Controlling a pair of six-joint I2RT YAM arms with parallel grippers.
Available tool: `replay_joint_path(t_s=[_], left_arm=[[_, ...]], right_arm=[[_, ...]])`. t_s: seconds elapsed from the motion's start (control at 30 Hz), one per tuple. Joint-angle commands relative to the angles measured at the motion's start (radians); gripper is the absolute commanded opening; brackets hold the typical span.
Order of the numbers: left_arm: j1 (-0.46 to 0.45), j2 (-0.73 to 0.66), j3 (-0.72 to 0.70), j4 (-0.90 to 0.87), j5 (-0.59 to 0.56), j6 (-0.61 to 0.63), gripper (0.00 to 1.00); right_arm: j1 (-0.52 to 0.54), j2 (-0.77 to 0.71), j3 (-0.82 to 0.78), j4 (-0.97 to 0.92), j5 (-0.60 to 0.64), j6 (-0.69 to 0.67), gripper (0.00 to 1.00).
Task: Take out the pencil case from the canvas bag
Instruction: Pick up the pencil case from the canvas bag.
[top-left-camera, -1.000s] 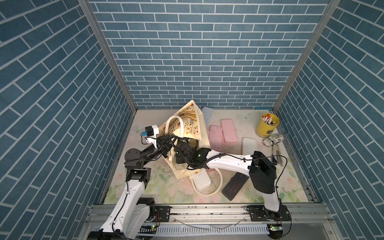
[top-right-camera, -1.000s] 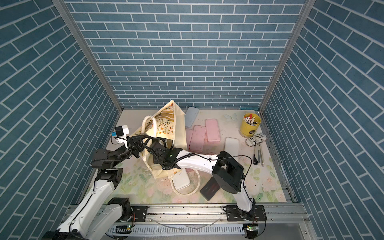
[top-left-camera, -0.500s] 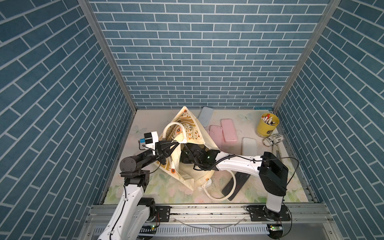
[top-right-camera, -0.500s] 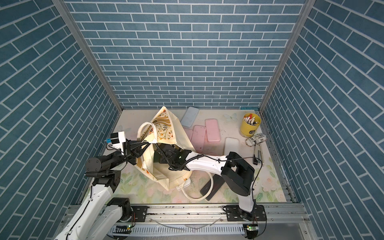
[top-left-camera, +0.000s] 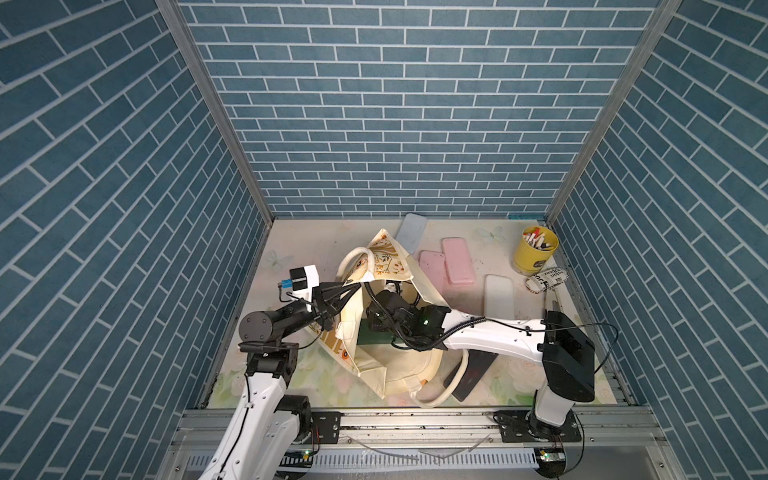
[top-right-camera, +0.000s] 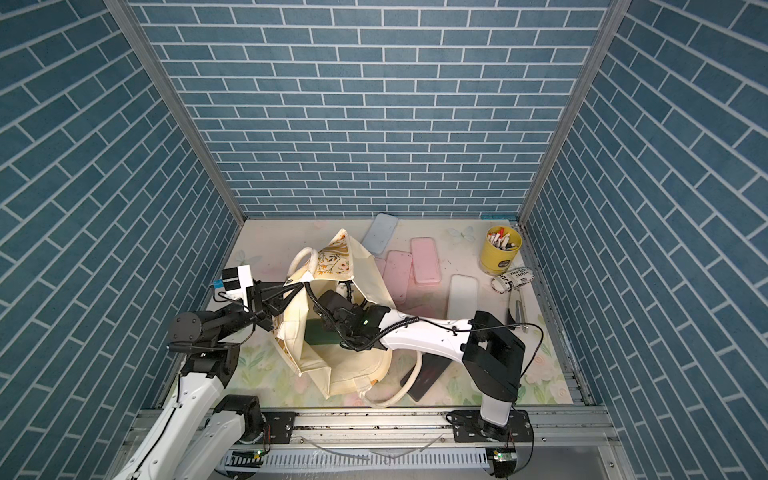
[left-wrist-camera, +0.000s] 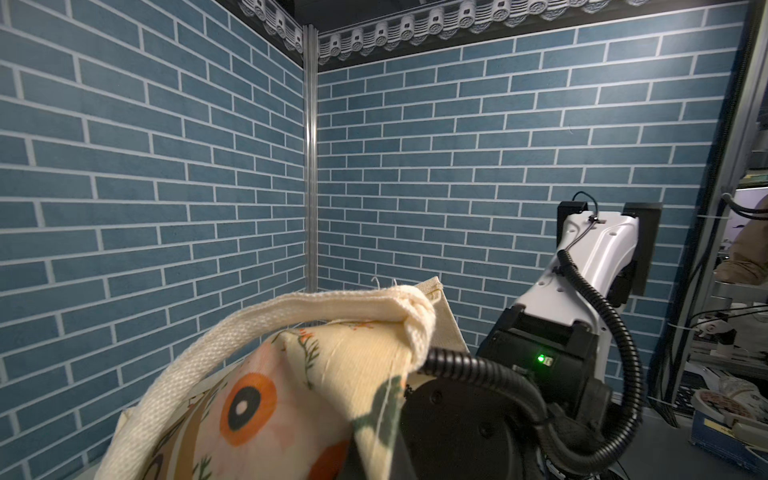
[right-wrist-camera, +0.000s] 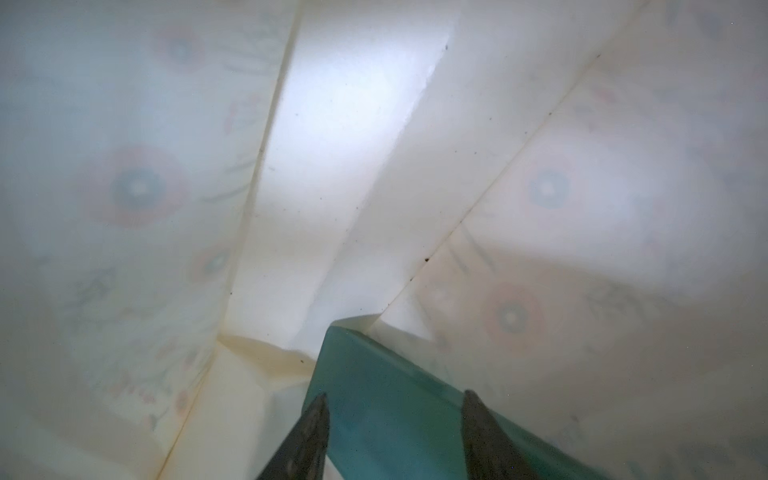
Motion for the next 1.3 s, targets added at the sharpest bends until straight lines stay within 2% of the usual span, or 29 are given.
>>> replay_joint_path(t_s=[0.0, 0.17, 0.43, 0.57, 0.83, 1.27], left_arm=[[-0.004, -0.020, 0.051, -0.148, -0.090, 0.088, 0.00], [-0.004, 0.001, 0.082, -0.271, -0.117, 0.119, 0.00], [-0.005, 0.070, 0.094, -0.167, -0.031, 0.033, 0.00], [-0.004, 0.080, 0.088, -0.094, 0.029, -0.007, 0.00], [-0.005, 0.087, 0.057, 0.093, 0.108, -0.100, 0.00], [-0.011, 0.132, 0.041, 0.253, 0.138, -0.215, 0.00]], right_arm=[[-0.003, -0.078, -0.023, -0.067, 0.054, -0.119, 0.52], [-0.004, -0.107, -0.046, -0.101, -0.067, -0.419, 0.53], [-0.047, -0.095, -0.030, -0.216, -0.225, -0.842, 0.66], [-0.089, -0.058, 0.007, -0.276, -0.265, -0.964, 0.67], [-0.119, 0.033, 0.068, -0.336, -0.276, -1.079, 0.72], [-0.123, 0.184, 0.179, -0.433, -0.202, -1.050, 0.73]])
